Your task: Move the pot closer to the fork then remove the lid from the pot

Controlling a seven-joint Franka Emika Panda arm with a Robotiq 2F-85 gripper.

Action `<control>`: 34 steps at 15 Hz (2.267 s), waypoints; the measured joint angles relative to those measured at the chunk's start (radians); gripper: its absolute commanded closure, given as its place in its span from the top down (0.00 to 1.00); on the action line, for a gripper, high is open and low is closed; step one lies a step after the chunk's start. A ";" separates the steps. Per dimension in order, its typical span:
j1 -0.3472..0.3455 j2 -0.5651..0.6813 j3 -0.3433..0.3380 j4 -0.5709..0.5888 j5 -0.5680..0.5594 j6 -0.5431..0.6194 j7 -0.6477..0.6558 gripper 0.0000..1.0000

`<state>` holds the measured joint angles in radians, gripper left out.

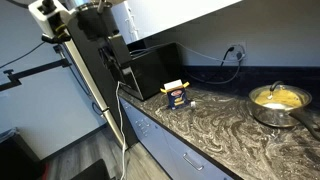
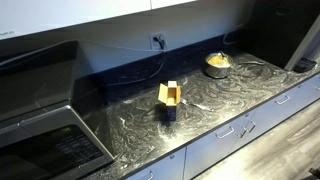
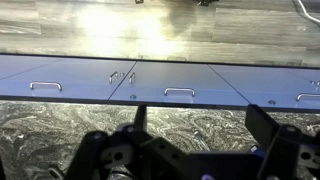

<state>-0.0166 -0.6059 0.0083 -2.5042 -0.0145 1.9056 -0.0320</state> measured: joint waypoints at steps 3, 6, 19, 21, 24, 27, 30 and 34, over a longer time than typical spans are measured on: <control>0.000 0.000 0.000 0.000 0.000 0.000 0.000 1.00; 0.000 0.000 0.000 0.000 0.000 0.000 0.000 1.00; -0.021 0.032 -0.008 0.022 0.000 0.126 0.073 1.00; -0.043 0.068 -0.009 0.044 0.000 0.178 0.154 1.00; -0.085 0.154 -0.008 0.102 -0.001 0.235 0.283 1.00; -0.130 0.274 -0.009 0.185 -0.002 0.262 0.409 1.00; -0.165 0.412 -0.022 0.281 -0.003 0.267 0.527 1.00; -0.178 0.594 -0.086 0.415 0.002 0.267 0.664 1.00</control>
<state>-0.1946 -0.0116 -0.0772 -2.0889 -0.0122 2.1728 0.6319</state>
